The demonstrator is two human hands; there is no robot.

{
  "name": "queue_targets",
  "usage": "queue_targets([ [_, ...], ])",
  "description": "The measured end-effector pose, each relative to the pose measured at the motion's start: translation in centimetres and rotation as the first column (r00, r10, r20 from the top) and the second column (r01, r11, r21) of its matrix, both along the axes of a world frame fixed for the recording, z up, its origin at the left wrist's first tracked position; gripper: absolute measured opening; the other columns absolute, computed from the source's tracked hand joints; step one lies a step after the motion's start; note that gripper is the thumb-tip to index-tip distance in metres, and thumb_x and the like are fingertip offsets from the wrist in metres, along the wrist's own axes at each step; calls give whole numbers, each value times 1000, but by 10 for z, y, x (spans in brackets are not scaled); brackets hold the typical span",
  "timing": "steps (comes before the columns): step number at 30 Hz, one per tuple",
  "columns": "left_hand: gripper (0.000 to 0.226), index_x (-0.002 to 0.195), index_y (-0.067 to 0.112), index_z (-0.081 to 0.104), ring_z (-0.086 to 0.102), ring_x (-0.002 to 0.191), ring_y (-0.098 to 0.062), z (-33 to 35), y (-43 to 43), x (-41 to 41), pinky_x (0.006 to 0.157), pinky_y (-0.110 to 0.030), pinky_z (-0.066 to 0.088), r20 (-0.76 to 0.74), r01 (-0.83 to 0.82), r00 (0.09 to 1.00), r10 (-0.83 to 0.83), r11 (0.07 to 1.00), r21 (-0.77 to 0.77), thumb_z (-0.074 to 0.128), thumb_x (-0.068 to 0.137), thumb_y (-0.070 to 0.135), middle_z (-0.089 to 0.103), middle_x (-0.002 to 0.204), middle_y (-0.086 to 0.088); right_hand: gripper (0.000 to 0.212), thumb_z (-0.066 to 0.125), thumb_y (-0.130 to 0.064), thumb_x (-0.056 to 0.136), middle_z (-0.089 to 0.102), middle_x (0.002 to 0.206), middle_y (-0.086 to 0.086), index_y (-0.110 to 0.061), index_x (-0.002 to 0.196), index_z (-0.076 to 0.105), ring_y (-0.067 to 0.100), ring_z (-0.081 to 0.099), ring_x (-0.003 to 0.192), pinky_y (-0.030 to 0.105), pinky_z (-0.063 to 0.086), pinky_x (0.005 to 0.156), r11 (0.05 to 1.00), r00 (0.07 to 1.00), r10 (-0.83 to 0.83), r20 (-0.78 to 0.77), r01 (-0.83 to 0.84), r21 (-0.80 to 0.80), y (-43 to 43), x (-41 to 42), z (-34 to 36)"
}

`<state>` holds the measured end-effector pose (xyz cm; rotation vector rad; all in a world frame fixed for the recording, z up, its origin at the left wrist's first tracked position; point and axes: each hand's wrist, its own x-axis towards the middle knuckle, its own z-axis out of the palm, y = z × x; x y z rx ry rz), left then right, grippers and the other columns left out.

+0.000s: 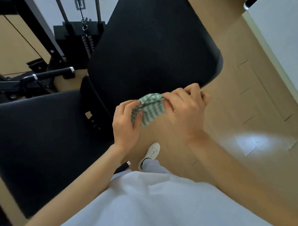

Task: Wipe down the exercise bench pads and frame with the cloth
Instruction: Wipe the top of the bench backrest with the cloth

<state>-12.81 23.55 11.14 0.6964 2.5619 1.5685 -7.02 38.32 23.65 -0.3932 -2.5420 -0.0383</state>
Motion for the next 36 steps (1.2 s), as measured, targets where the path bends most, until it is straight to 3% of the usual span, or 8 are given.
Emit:
queue_targets([
  [7,9,99,9,76,69,90,-18,73,31,-47,78,-41,58,-151,196,973,-173,968,154,70,97,15,75,98,-1,3,81,-22,83,67,77,-5,-23,85,78,16,46,86,38,31,79,986,968,-165,-191,168,2,48,-5,59],
  [11,5,92,9,76,64,100,-21,107,48,-63,87,-38,53,-258,162,960,-108,966,202,74,94,13,74,105,-4,6,75,-24,89,68,81,-2,-19,91,77,18,50,86,39,40,78,982,952,-177,-251,187,18,65,-13,82],
  [16,9,94,9,78,60,91,-28,106,53,-49,74,-45,49,-487,162,865,-118,985,50,74,87,9,71,102,-9,21,62,12,79,62,81,12,-4,87,71,29,57,76,38,49,68,995,964,-89,-251,95,13,59,-28,79],
  [20,22,107,5,75,61,101,-29,84,46,-21,80,-42,53,-259,255,936,-239,966,31,71,87,13,66,119,-11,18,63,6,83,67,90,12,-2,91,76,29,54,85,37,47,70,999,994,37,-102,-34,37,42,-24,70],
  [22,23,109,4,73,58,118,-32,77,44,-15,93,-39,52,-164,212,966,-201,976,54,70,90,16,62,132,-15,25,63,-14,91,69,122,11,-8,113,75,26,47,108,39,41,88,993,999,-21,40,16,117,32,-19,58],
  [25,27,115,4,67,45,145,-35,60,40,-9,115,-38,44,-89,217,973,-212,975,44,66,96,23,49,154,-18,58,50,-44,101,34,163,12,-15,150,47,28,27,148,51,14,119,966,942,-135,308,56,252,16,-5,27],
  [28,27,120,12,58,20,160,-30,36,30,-4,124,-52,35,7,208,978,-209,977,54,62,100,31,31,168,-15,60,43,-41,105,15,168,19,-15,158,31,33,11,157,51,-11,123,961,890,-112,442,-16,276,-1,-4,9],
  [36,35,122,15,54,18,161,-27,-36,-26,22,122,-62,31,201,161,971,-131,977,-140,53,100,42,28,170,-13,79,46,-37,102,-17,167,23,-13,163,1,35,-17,156,53,-20,120,914,650,-64,757,-266,306,-35,-13,-48],
])
